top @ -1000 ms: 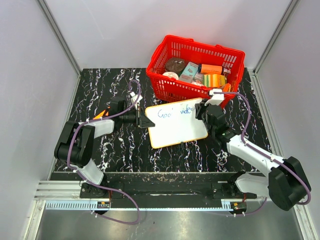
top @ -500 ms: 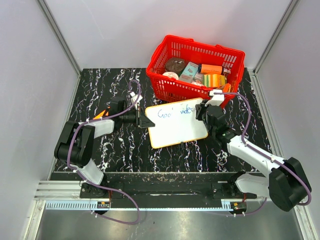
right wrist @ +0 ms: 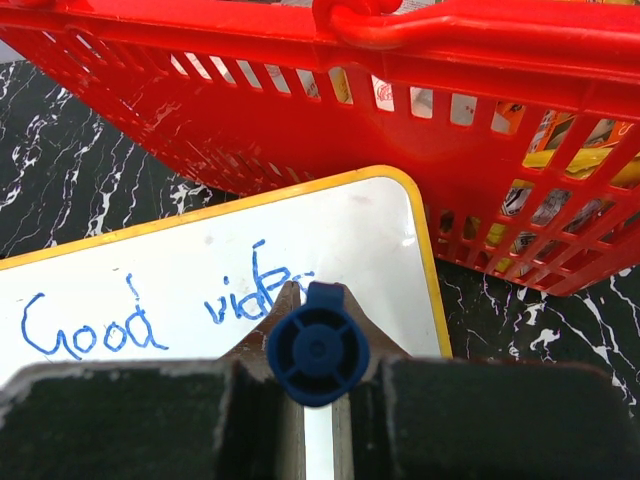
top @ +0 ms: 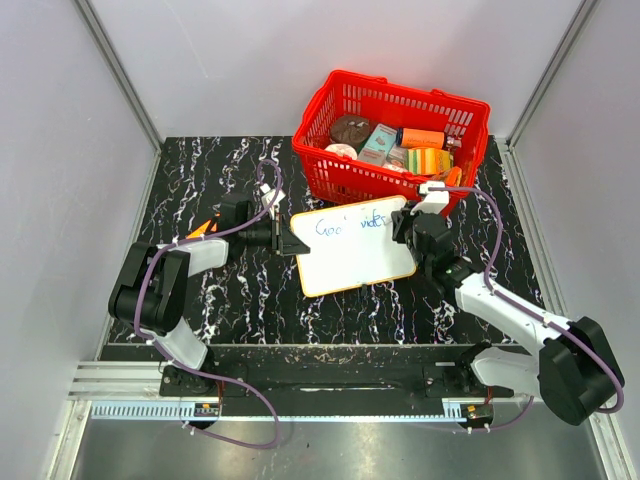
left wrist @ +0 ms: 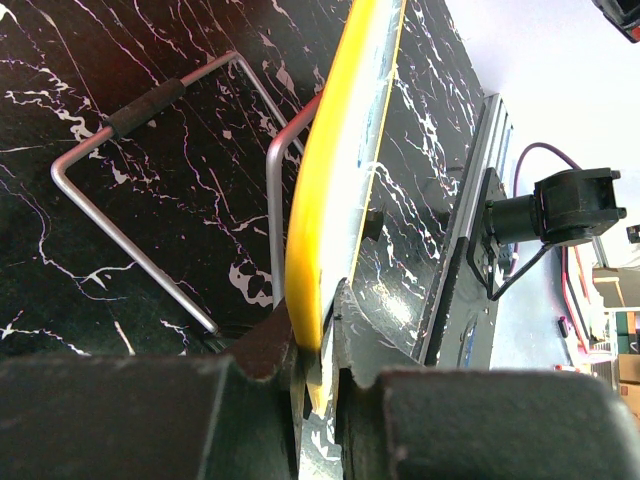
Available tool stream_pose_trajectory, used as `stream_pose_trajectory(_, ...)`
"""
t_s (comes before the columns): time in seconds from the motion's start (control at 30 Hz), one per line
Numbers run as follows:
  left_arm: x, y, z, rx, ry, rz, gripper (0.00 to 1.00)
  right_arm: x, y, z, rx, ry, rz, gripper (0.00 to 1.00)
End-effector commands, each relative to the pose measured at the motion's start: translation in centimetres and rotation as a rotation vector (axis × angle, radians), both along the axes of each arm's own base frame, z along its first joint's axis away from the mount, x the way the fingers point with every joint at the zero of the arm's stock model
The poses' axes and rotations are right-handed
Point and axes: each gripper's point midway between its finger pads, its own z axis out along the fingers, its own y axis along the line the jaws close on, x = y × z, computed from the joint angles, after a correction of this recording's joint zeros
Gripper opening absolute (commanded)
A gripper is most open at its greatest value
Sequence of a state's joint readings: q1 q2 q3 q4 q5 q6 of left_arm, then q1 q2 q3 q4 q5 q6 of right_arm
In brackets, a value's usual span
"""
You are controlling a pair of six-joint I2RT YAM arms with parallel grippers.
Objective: Write a sentence on the whiteboard
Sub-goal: Write on the whiteboard at the whiteboard stand.
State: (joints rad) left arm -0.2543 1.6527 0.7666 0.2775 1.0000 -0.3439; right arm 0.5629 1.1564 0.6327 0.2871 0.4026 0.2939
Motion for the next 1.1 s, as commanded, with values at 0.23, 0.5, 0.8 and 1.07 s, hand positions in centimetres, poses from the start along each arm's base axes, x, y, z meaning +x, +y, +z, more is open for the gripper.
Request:
stream_pose_trajectory(0.23,1.0,1.0,-4.0,0.152,-0.034,0.063,0.0,-0.1,0.6,1.1,0.062,-0.026,0.022,0.0)
stream_pose_trajectory(0.5,1.1,1.0,-3.9,0.153,-0.034,0.064,0.0,0.2,1.1,1.5,0.088,-0.037,0.037,0.0)
stream_pose_trajectory(0.8,1.0,1.0,-3.9,0.152,-0.033,0.063,0.0,-1.2,0.7,6.1,0.14,-0.138,0.062,0.0)
stream_pose_trajectory(1.07,1.1,1.0,-3.9,0.153,-0.034,0.064,0.0,-2.9,-0.4,9.7,0.156,-0.225,0.072,0.0)
